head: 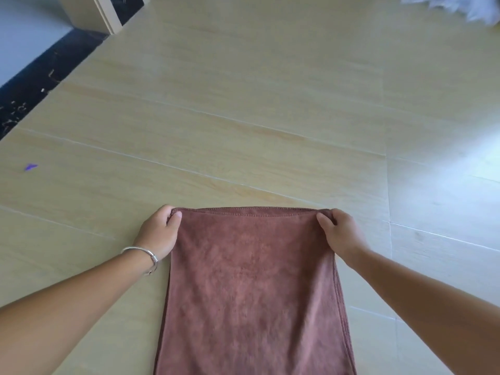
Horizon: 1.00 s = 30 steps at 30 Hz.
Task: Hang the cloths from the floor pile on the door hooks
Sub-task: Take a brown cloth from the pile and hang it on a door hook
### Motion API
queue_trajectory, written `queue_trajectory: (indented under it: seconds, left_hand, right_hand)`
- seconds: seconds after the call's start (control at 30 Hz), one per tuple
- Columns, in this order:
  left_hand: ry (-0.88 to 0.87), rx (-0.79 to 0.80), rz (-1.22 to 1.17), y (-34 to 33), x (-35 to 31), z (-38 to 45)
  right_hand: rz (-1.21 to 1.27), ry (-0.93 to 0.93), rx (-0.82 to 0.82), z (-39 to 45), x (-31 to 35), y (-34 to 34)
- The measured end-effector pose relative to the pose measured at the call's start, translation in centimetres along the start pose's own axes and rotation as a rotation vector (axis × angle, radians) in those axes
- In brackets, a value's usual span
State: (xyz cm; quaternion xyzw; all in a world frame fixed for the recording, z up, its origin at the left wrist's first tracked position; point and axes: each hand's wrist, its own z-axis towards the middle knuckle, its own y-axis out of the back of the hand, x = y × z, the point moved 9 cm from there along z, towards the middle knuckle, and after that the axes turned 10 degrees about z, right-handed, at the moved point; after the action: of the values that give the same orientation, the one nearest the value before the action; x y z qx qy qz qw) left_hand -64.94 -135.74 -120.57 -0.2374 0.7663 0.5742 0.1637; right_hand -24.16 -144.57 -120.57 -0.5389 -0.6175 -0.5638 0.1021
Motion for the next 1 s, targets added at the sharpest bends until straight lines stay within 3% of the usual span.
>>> queue_trajectory:
  seconds: [0.27, 0.5, 0.57, 0.63, 0.73, 0.83, 1.0]
  left_hand:
    - [0.144, 0.072, 0.028, -0.4, 0.0, 1.5]
    - [0.174, -0.082, 0.167, -0.3, -0.2, 0.8]
    - [0.040, -0.150, 0.231, 0.4, -1.3, -1.5]
    - [-0.296, -0.226, 0.455, 0.2, -4.0, -5.4]
    - [-0.604, -0.036, 0.695, -4.6, -4.8, -11.8]
    - [-0.644, 0.139, 0.820, -8.7, -2.7, -14.4]
    - [-0.593, 0.157, 0.924, -9.0, -2.6, -10.2]
  right_hand:
    - [-0.094, -0.031, -0.018, 1.6, 0.8, -0.7]
    - [-0.196, -0.017, -0.055, 2.3, 1.0, -1.1]
    - [-0.263, 0.202, -0.096, -0.2, 2.9, -0.8]
    - [-0.454, 0.546, 0.006, -4.9, 4.7, -2.9]
    - [-0.660, 0.766, 0.260, -12.0, 2.2, -7.3]
    - [-0.798, 0.756, 0.379, -14.3, -0.9, -9.4]
    - [-0.913, 0.744, 0.406, -10.6, 0.6, -9.8]
